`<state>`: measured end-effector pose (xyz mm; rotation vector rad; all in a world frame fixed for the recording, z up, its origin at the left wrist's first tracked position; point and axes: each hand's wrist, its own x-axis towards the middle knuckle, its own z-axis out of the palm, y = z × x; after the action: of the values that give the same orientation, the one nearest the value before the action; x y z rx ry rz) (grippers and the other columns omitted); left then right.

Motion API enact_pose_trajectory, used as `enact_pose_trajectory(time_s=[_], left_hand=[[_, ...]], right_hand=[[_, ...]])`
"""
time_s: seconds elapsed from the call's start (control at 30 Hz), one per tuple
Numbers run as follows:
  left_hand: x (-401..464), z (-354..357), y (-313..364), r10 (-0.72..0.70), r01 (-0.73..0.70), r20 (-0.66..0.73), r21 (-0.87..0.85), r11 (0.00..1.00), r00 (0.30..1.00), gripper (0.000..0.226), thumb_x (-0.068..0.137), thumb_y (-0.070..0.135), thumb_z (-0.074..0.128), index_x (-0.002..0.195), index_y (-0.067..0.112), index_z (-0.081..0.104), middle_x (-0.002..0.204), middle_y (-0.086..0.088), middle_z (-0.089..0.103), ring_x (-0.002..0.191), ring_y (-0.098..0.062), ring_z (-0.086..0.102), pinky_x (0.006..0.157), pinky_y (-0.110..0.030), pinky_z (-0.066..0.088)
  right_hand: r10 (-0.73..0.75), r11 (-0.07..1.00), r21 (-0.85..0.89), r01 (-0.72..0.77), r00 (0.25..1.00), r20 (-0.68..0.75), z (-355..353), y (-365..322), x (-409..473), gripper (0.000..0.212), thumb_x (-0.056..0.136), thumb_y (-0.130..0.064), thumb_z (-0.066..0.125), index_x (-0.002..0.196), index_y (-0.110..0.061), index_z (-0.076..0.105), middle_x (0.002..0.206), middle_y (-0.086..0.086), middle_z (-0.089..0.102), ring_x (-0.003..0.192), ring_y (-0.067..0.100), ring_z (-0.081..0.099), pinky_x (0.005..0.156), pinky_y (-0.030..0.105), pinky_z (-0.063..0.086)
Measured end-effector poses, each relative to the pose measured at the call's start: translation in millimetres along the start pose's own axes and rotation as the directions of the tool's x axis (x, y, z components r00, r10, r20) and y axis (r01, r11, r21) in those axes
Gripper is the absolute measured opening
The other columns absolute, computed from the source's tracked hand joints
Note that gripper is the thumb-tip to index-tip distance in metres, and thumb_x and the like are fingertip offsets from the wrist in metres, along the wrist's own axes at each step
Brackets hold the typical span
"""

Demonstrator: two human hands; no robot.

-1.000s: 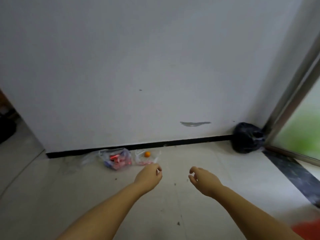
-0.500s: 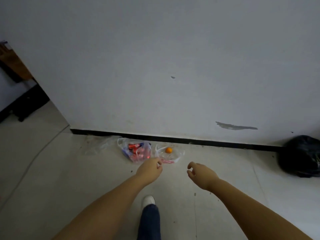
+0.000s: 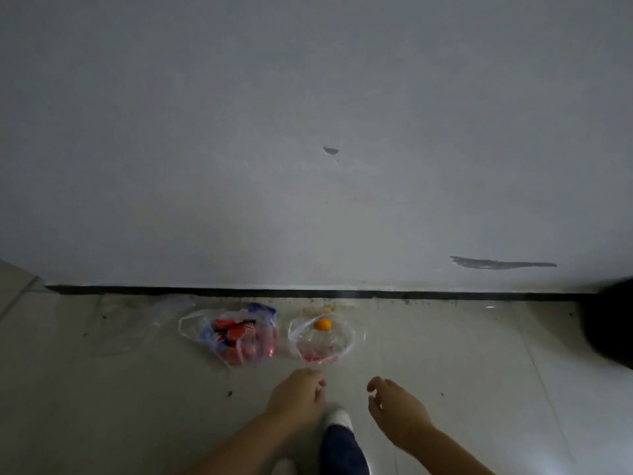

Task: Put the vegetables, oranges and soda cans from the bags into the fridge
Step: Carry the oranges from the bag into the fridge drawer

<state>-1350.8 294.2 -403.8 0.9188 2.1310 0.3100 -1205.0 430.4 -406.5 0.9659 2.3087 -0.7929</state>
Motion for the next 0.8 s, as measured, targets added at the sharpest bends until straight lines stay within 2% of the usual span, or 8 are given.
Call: enact_pose_trajectory(time_s=[0.2,0.33,0.4,0.43,0.5,0.57,0.7,0.8], left_hand=[[207.4,109.7,-108.9,0.167,-0.158,-0.035,0.187,0.97,0.985,0.038,0.093,0.018,0.038,0.129,0.018,0.051,0.131,-0.001,0.052,0.12,-0.018,0.047,0.1,-0.026,0.036],[328.3,183.5,-184.2,0.379,-0.348,0.004,0.406,0.845,0.925,0.03,0.07,0.02,0.07,0.1,0.023,0.07,0.095,0.003,0.071,0.093,-0.017,0.066,0.094,-0.038,0.05],[376.6,202.3,-208.3,0.37,-0.347,0.086,0.59,0.729,0.925,0.036,0.061,0.022,0.079,0.096,0.022,0.071,0.101,-0.001,0.071,0.103,-0.021,0.065,0.1,-0.051,0.044],[397.7,209.2,-217.7,0.352,-0.339,0.111,0.633,0.697,0.93,0.042,0.069,0.022,0.075,0.11,0.019,0.067,0.121,-0.006,0.064,0.122,-0.025,0.055,0.108,-0.058,0.031],[436.7,215.7,-232.0,0.329,-0.333,0.155,0.728,0.599,0.931,0.058,0.089,0.018,0.054,0.144,0.011,0.035,0.157,-0.011,0.021,0.147,-0.028,0.011,0.114,-0.062,0.001],[469.5,212.4,-237.4,0.264,-0.28,0.162,0.815,0.508,0.951,0.062,0.097,0.021,0.037,0.15,0.01,0.006,0.159,-0.009,-0.008,0.146,-0.027,-0.012,0.112,-0.061,-0.013],[506.8,207.4,-243.1,0.246,-0.253,0.133,0.789,0.56,0.96,0.056,0.101,0.025,0.02,0.15,0.009,-0.002,0.16,-0.007,-0.008,0.146,-0.022,-0.014,0.111,-0.055,-0.017],[514.3,206.4,-241.1,0.21,-0.26,0.161,0.732,0.63,0.964,0.058,0.1,0.026,0.023,0.151,0.01,-0.002,0.16,-0.006,-0.007,0.146,-0.02,-0.014,0.112,-0.053,-0.016]], right_hand=[[-0.055,0.998,-0.006,0.055,0.998,-0.004,106.5,33.1,225.2,0.033,0.099,-0.027,0.036,0.13,-0.025,0.046,0.13,-0.003,0.051,0.115,0.013,0.052,0.092,0.026,0.046],[-0.16,0.983,-0.096,0.156,0.986,-0.041,176.7,58.6,353.0,0.037,0.097,-0.023,0.04,0.134,-0.027,0.047,0.137,-0.003,0.049,0.123,0.016,0.046,0.1,0.029,0.042],[-0.217,0.963,-0.175,0.205,0.975,-0.052,204.0,67.8,406.5,0.04,0.096,-0.021,0.041,0.135,-0.027,0.046,0.141,-0.002,0.046,0.129,0.018,0.041,0.105,0.033,0.035],[-0.241,0.952,-0.21,0.223,0.969,-0.061,215.6,71.5,428.9,0.042,0.096,-0.019,0.041,0.137,-0.027,0.044,0.145,-0.002,0.042,0.133,0.019,0.037,0.107,0.035,0.031],[-0.28,0.928,-0.279,0.248,0.956,-0.082,235.1,78.4,461.4,0.048,0.094,-0.016,0.042,0.141,-0.026,0.037,0.15,-0.002,0.035,0.138,0.02,0.029,0.111,0.038,0.025],[-0.344,0.89,-0.348,0.293,0.935,-0.093,251.3,86.8,484.9,0.056,0.093,-0.014,0.045,0.145,-0.025,0.03,0.153,-0.001,0.028,0.142,0.022,0.023,0.114,0.039,0.02],[-0.526,0.76,-0.489,0.428,0.847,-0.076,258.0,97.7,512.5,0.069,0.08,-0.009,0.063,0.143,-0.021,0.037,0.15,0.004,0.036,0.14,0.027,0.03,0.111,0.046,0.031],[-0.509,0.798,-0.448,0.404,0.849,-0.14,248.4,88.9,527.3,0.067,0.08,-0.011,0.064,0.141,-0.022,0.039,0.149,0.006,0.035,0.14,0.03,0.029,0.102,0.047,0.044]])
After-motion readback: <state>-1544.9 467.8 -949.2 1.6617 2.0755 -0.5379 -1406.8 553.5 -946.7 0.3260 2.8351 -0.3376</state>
